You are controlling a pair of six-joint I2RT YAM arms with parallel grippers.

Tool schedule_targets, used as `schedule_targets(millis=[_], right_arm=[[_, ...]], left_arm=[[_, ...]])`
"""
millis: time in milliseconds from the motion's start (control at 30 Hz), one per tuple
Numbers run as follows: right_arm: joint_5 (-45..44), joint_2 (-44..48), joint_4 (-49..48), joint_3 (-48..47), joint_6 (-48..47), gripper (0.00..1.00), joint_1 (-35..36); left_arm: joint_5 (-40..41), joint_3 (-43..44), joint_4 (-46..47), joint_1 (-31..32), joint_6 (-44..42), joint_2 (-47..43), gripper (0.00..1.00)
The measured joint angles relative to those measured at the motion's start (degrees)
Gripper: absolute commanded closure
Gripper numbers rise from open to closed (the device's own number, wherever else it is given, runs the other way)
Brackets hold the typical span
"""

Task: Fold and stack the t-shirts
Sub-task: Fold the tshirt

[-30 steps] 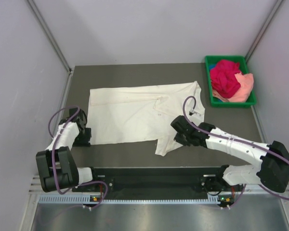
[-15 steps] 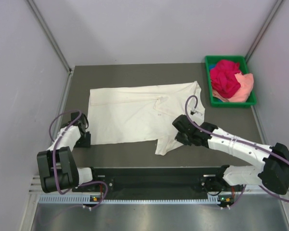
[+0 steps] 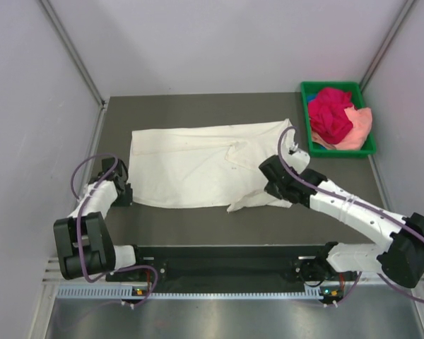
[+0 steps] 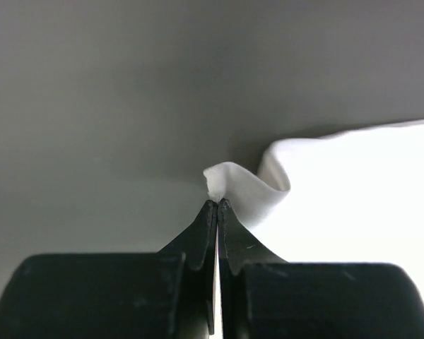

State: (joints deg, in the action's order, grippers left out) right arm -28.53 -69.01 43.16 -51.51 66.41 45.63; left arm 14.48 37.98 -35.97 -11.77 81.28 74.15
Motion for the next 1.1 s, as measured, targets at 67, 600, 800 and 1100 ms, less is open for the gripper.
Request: schedule_targets(millis=[67, 600, 800, 1100], right_arm=[[-0.9, 0.0, -0.5, -1.6, -2.5, 1.00, -1.5], [-5.0, -7.4, -9.1, -13.3, -24.7, 1.00, -9.6], [-5.9, -11.6, -12.0, -18.8, -30.2, 1.00, -13.8], [-5.0, -19.3, -15.5, -26.7, -36.5, 1.00, -20.4]], left_arm=[[-0.7, 1.9, 0.7, 0.0, -0.2, 1.4, 1.00], [-5.0, 19.6, 1.6, 0.1, -0.2, 16.8, 1.00], [-4.7, 28.6, 0.2, 0.4, -0.2, 23.8, 1.00], [-4.5, 34.3, -2.2, 1.1, 0.4, 30.4, 1.00]])
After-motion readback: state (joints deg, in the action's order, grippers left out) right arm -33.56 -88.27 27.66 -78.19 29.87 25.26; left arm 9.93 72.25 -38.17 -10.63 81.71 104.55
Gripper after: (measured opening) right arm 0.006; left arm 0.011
